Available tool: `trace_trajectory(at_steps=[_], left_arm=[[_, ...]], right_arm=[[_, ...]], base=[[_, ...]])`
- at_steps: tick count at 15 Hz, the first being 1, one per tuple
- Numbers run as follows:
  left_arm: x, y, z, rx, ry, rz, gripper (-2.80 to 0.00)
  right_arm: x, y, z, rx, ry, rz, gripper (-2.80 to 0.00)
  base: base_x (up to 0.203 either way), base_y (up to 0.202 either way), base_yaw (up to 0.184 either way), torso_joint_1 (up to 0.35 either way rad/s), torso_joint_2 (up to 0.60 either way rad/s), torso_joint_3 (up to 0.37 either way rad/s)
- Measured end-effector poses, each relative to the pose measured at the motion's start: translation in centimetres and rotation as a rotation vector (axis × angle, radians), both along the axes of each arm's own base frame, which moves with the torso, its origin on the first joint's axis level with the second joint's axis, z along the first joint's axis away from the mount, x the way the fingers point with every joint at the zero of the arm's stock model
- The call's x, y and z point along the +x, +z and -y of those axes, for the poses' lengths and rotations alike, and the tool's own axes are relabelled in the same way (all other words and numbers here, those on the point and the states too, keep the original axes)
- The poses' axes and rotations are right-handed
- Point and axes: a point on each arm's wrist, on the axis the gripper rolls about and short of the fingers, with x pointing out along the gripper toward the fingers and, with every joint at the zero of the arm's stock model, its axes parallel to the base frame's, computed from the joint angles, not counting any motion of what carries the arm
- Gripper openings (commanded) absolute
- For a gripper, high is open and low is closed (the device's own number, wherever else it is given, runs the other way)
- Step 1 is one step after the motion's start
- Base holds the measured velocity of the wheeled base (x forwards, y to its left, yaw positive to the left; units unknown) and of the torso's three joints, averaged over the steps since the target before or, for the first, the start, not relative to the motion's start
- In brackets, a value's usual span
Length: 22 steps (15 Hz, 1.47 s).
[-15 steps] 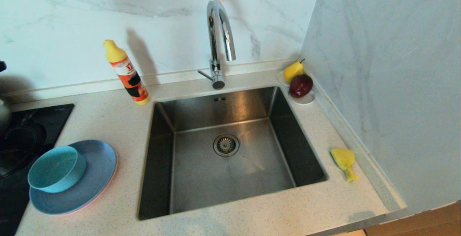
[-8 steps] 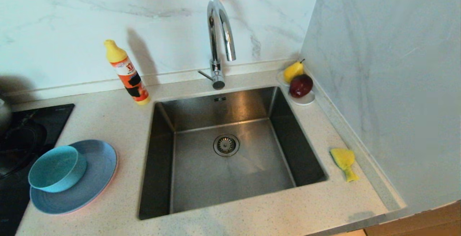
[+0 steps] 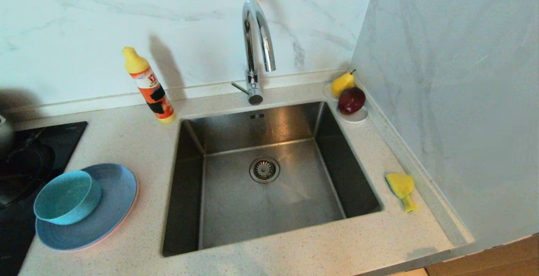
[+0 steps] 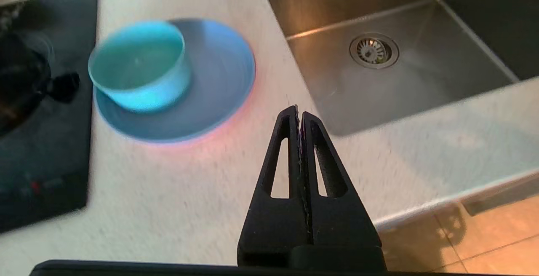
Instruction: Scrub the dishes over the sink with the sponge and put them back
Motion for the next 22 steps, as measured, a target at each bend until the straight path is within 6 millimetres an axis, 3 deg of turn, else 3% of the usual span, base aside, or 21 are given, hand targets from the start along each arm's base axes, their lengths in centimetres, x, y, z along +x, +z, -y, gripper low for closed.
trace_trajectory(at_steps=[3, 22], left_arm=[[-0.3, -2.3, -0.1, -0.034, 0.046, -0.022, -2.80], [-0.5, -2.4, -0.1, -0.073, 0.052, 0.015, -2.80]], right_arm=[[0.0, 0.0, 0.0, 0.001, 0.000, 0.000, -2.80], [0.0, 0.0, 0.0, -0.011, 0.000, 0.001, -2.80]], base=[[0.000, 0.000, 0.000, 0.000, 0.00, 0.000], [0.000, 0.000, 0.000, 0.000, 0.00, 0.000]])
